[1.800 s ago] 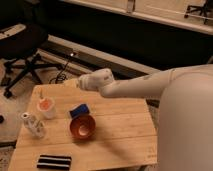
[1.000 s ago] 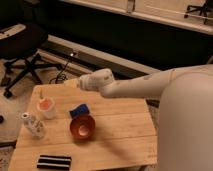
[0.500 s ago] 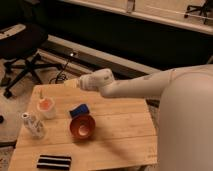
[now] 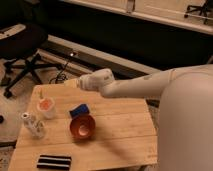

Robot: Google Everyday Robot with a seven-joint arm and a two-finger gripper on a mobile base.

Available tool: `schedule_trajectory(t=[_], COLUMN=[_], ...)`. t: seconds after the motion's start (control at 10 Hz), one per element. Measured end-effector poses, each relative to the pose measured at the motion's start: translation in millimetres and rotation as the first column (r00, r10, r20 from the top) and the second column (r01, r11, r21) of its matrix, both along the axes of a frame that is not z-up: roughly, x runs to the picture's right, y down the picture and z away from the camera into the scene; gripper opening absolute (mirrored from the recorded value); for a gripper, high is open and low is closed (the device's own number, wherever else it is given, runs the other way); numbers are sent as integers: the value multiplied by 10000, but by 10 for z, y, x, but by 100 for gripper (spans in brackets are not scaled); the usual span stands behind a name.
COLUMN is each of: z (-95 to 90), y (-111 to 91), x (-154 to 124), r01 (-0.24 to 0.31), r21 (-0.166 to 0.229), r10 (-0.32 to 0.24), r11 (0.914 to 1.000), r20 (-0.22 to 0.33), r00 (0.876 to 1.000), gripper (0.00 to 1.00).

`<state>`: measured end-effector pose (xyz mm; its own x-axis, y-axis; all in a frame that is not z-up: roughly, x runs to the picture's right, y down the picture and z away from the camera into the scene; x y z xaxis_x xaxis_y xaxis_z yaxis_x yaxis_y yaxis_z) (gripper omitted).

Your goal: Place the pepper in the ceramic bowl

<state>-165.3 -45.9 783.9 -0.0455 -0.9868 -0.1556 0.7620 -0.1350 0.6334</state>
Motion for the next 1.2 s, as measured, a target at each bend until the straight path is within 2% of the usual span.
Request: schedule_trajectory(t=[0.7, 0.9, 1.0, 1.1, 1.2], z=[2, -35, -178, -372, -491], y=[4, -4, -25, -18, -24], x=[-2, -23, -187, -451, -594], r01=[5, 185, 649, 1286, 1640], r21=[-6, 127, 496, 987, 1333], r10=[-5, -185, -652, -1315, -1696], r11=[10000, 9997, 9967, 9868, 9774], r20=[1, -48, 36, 226, 319], r00=[10000, 9998, 9979, 9911, 9850], gripper=[80, 80, 80, 80, 80])
